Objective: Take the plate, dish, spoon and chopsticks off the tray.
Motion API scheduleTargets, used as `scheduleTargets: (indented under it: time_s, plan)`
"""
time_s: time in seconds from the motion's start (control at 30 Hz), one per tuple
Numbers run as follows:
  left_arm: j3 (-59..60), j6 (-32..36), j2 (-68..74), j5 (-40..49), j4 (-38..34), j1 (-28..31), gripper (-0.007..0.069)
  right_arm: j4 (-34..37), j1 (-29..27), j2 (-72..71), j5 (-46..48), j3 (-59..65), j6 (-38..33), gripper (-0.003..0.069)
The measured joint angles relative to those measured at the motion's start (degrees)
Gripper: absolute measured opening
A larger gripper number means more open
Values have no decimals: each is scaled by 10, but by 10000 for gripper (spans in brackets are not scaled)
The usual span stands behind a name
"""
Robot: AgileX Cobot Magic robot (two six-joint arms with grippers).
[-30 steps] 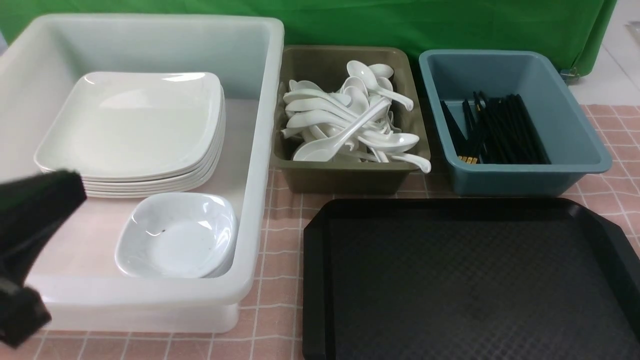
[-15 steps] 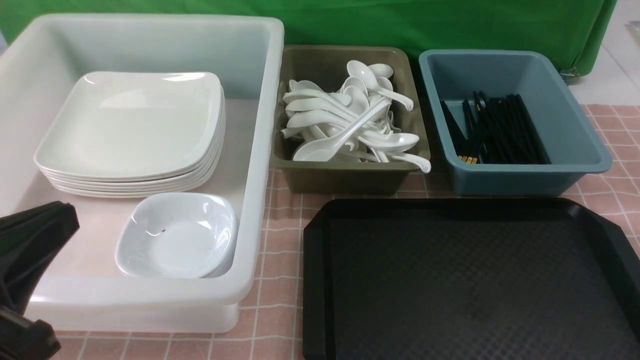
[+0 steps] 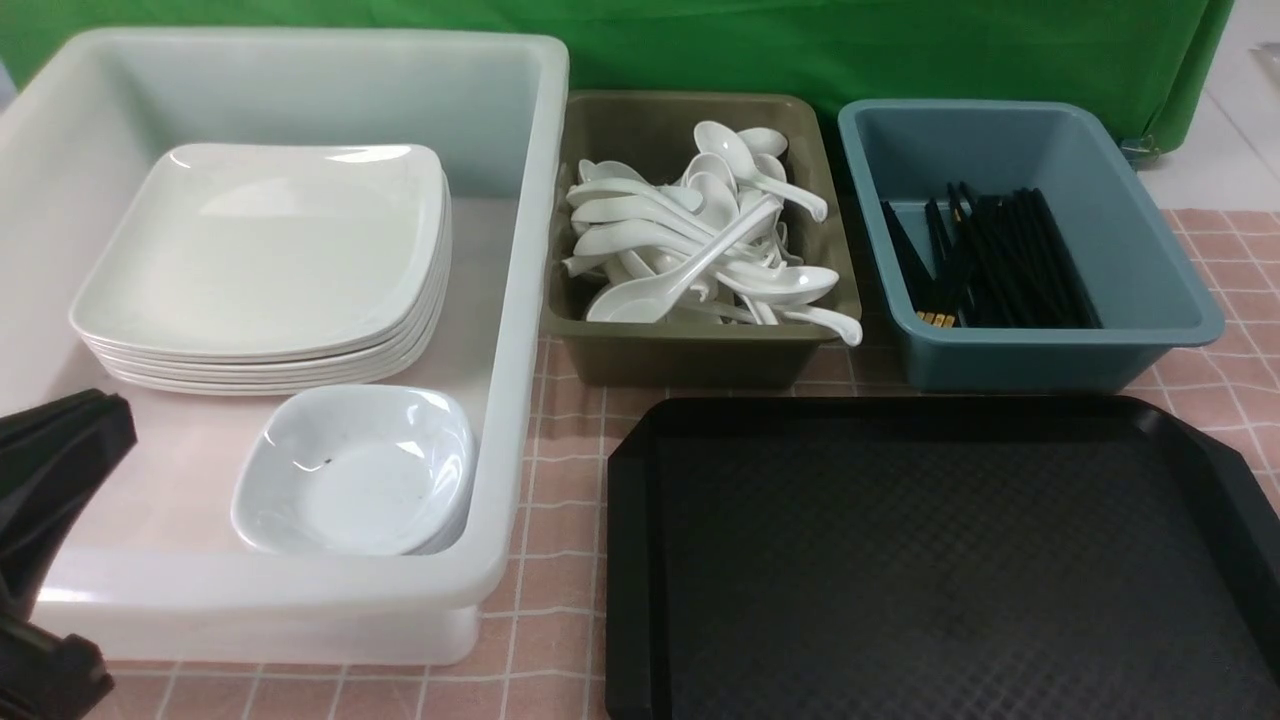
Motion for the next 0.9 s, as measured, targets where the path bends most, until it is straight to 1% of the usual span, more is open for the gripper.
scheduleTargets:
  time_s: [0.03, 0.1, 0.13, 0.23, 0.3, 0.37, 0.47, 0.53, 0.67, 0.9]
  plan:
    - [11, -19, -11, -17, 13, 5, 0, 0, 0, 0, 0, 0, 0, 267]
    - [55, -76, -52, -55, 53, 31, 0, 0, 0, 0, 1, 0, 0, 267]
    - [73, -93, -70, -74, 62, 46, 0, 0, 0, 0, 1, 0, 0, 267]
    - [137, -121, -130, -100, 75, 98, 0, 0, 0, 0, 2, 0, 0, 267]
    - [186, -128, -175, -101, 81, 139, 0, 0, 0, 0, 3, 0, 0, 267]
    - [220, -130, -205, -90, 88, 160, 0, 0, 0, 0, 3, 0, 0, 267]
    - [230, -132, -211, -63, 101, 163, 0, 0, 0, 0, 4, 0, 0, 267]
    - [232, -132, -213, -20, 113, 159, 0, 0, 0, 0, 7, 0, 0, 267]
    - [232, -131, -213, -7, 118, 147, 0, 0, 0, 0, 12, 0, 0, 267]
    - [232, -131, -214, -7, 120, 146, 0, 0, 0, 0, 26, 0, 1, 267]
